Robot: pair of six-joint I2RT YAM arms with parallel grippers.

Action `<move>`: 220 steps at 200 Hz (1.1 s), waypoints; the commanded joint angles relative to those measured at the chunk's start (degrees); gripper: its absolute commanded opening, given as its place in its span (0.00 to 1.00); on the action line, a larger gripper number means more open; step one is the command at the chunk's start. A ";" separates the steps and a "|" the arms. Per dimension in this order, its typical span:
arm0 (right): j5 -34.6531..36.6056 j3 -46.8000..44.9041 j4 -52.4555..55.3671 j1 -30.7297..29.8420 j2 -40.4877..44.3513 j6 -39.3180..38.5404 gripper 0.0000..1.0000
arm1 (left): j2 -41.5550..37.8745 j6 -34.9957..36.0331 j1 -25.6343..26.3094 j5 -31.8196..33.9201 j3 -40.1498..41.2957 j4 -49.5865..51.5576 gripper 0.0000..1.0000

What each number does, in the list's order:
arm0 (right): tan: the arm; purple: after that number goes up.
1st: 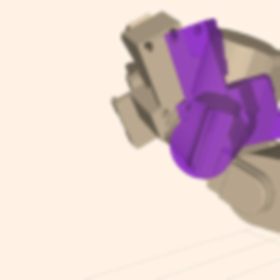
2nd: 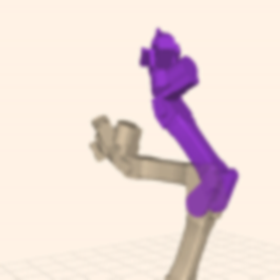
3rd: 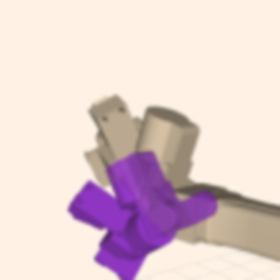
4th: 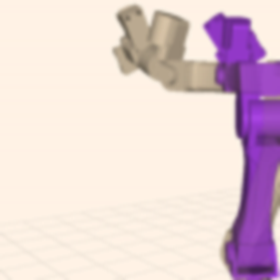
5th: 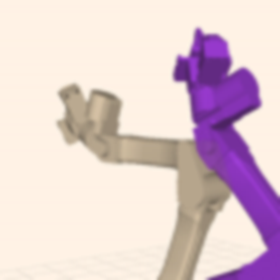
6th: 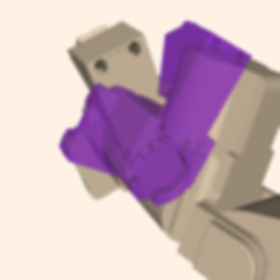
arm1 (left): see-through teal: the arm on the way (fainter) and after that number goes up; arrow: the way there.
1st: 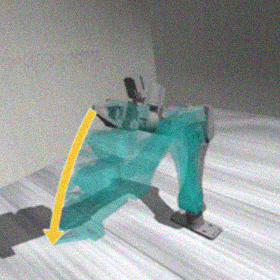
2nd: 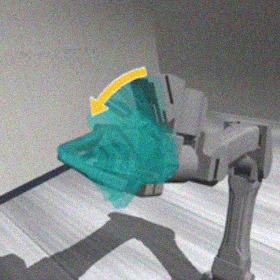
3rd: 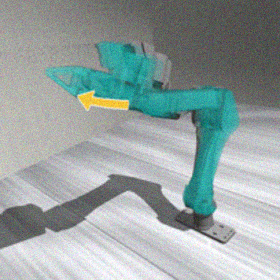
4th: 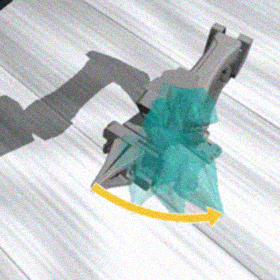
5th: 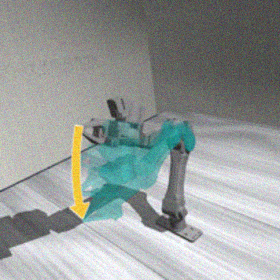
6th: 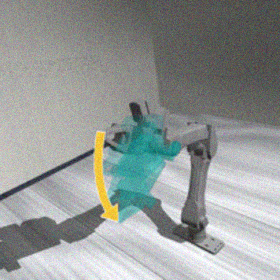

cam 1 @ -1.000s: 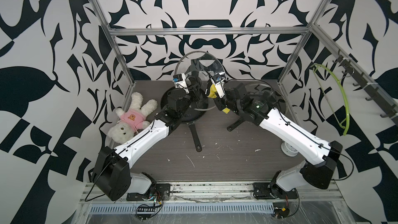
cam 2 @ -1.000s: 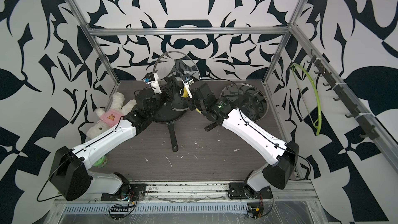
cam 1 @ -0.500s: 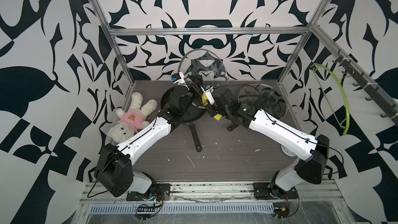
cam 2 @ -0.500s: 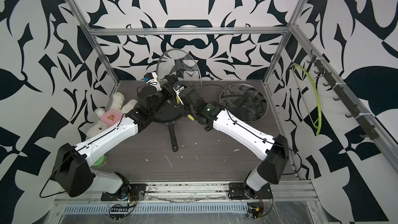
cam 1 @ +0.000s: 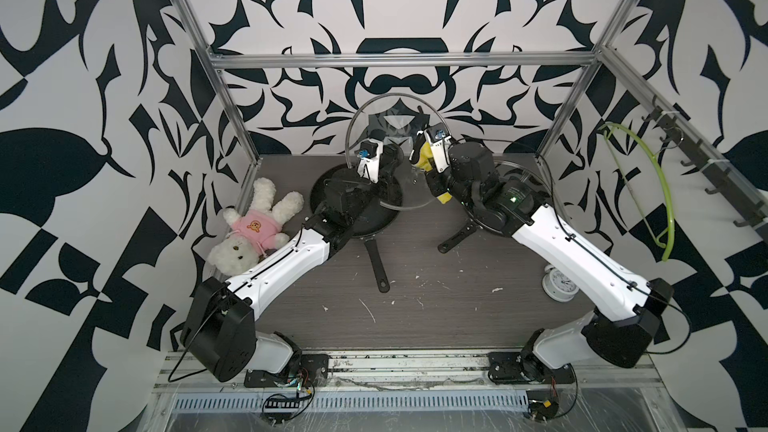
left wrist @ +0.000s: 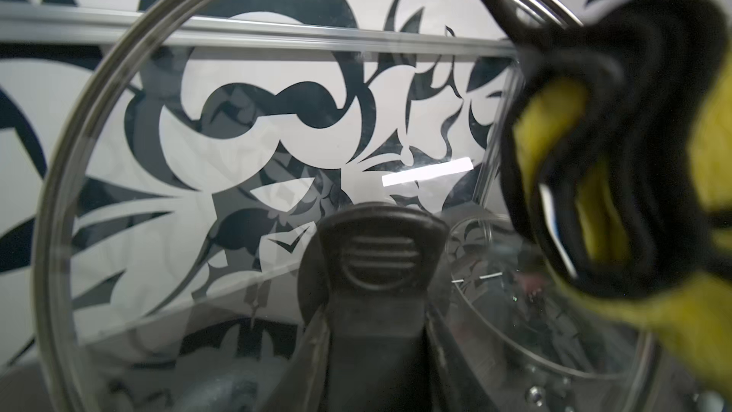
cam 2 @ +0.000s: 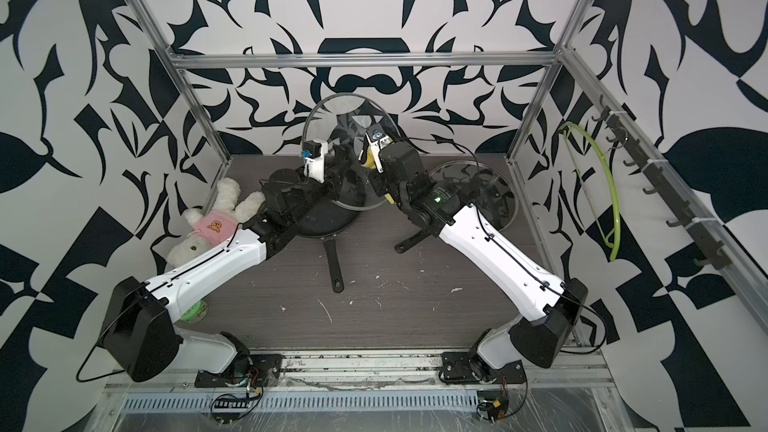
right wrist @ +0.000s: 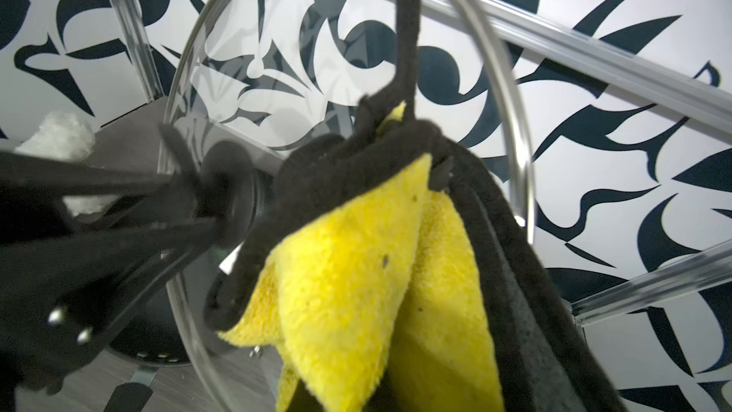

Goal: Wipe the pot lid with a cloth
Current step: Wipe the pot lid.

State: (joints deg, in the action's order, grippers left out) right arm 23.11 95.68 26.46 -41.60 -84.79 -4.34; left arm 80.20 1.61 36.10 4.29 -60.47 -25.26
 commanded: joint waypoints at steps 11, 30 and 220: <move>-2.06 9.80 0.79 1.17 -3.52 -3.45 0.00 | -6.23 27.66 0.36 -12.79 -0.21 -10.51 0.00; -5.26 16.07 4.22 1.17 -7.36 -4.77 0.00 | -6.55 41.00 0.29 -17.25 0.53 -9.49 0.00; -4.91 36.83 15.11 0.92 -21.01 -4.94 0.00 | -5.06 36.52 0.92 -9.76 -1.66 -8.72 0.00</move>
State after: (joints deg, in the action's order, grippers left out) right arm 12.56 137.93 46.37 -42.48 -112.79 -10.48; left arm 78.37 50.48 37.43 -11.14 -58.70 -18.17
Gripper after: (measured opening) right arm 0.079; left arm 0.339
